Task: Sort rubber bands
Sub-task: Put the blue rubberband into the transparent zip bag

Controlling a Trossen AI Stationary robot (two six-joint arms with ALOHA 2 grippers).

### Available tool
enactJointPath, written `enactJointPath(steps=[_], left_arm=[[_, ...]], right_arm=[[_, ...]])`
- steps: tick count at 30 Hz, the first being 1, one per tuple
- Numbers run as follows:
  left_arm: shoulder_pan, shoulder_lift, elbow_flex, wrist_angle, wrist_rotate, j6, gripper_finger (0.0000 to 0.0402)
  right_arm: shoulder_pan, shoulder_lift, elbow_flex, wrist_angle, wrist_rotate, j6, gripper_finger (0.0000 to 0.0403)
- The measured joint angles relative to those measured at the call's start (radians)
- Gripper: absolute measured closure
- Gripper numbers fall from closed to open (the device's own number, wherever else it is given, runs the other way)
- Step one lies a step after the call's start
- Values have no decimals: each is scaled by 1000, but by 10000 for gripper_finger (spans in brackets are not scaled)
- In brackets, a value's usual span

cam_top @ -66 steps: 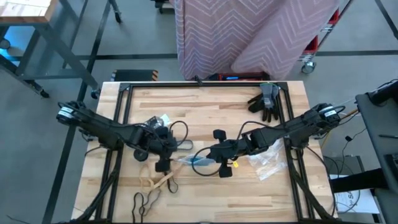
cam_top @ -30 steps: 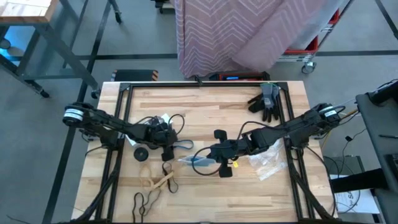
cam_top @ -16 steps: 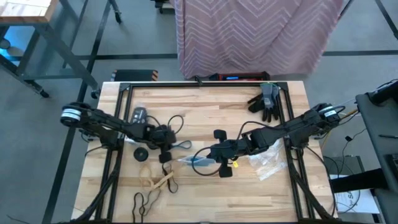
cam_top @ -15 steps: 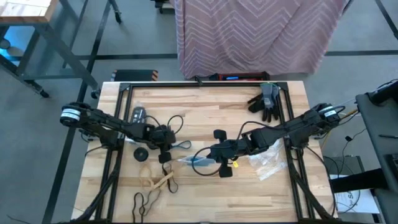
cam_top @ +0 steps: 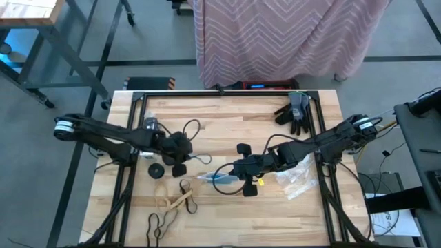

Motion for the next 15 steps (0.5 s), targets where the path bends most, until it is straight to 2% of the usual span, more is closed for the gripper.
enactJointPath(steps=[4,8,15], left_arm=[[-10,-51,91,-93,-8,21,401],[-38,-94,187,-100,-10,25,401],[-159,-73,324,-147,-13,44,401]], right_arm=[[0,0,0,0,0,-2,403],[0,0,0,0,0,-9,403],[0,0,0,0,0,-9,403]])
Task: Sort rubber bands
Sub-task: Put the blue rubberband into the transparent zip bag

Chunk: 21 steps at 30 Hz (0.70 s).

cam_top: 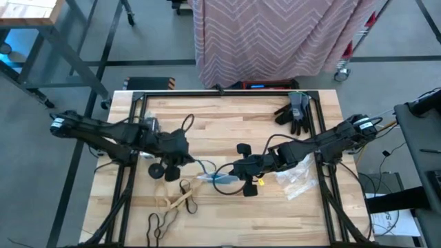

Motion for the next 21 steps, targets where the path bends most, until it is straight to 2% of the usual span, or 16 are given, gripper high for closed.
enactJointPath(steps=[2,5,7,12,17,21], left_arm=[[-40,24,35,-35,-64,0,401],[-96,72,95,-101,-246,5,401],[-120,112,131,-157,-318,19,401],[-164,212,218,-186,-368,44,401],[-186,303,292,-265,-463,41,402],[-188,349,339,-313,-469,25,402]], right_arm=[[0,0,0,0,0,0,403],[0,0,0,0,0,0,403],[0,0,0,0,0,0,403],[0,0,0,1,0,12,403],[0,0,0,0,0,12,403],[0,0,0,0,0,12,403]])
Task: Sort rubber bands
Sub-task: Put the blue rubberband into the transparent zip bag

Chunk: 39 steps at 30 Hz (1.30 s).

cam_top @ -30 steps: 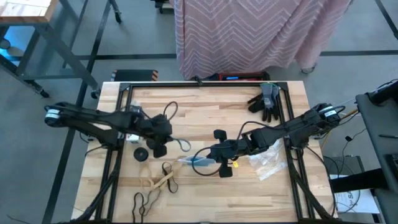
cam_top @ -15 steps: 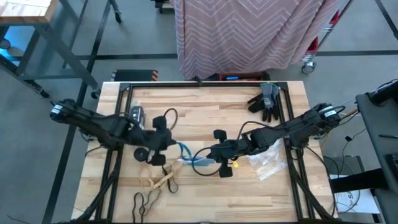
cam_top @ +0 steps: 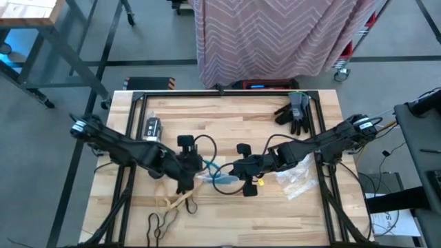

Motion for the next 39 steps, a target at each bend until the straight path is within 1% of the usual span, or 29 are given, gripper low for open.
enactJointPath(steps=[8,14,16,27,36,39], left_arm=[[-22,52,49,-24,-83,28,402],[-59,56,51,-23,-216,71,401],[-70,56,48,-25,-244,85,401],[-76,56,45,-10,-253,97,401],[-81,56,12,18,-253,106,401],[-84,55,-2,49,-256,120,401]], right_arm=[[0,0,0,0,0,0,403],[0,0,0,0,-1,59,403],[0,0,0,0,-1,95,403],[0,0,9,1,-1,200,403],[0,0,9,1,-2,292,403],[0,0,9,1,-2,317,403]])
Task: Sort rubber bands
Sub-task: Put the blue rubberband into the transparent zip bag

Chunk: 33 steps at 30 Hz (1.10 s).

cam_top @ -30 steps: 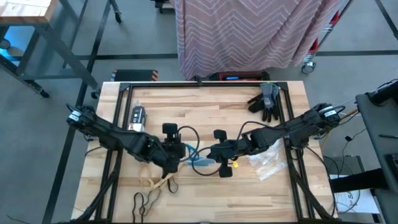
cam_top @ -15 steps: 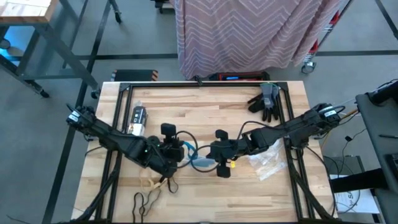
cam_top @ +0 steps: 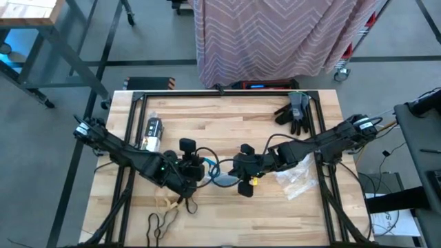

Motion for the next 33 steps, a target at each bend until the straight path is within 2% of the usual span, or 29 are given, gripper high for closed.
enactJointPath(steps=[6,13,33], left_arm=[[-1,0,-29,13,-35,21,401],[-17,0,-24,23,-145,83,401],[-18,71,-42,30,-127,89,401]], right_arm=[[-5,0,0,2,0,44,403],[-21,0,0,2,-8,104,403],[-69,0,0,6,-34,101,403]])
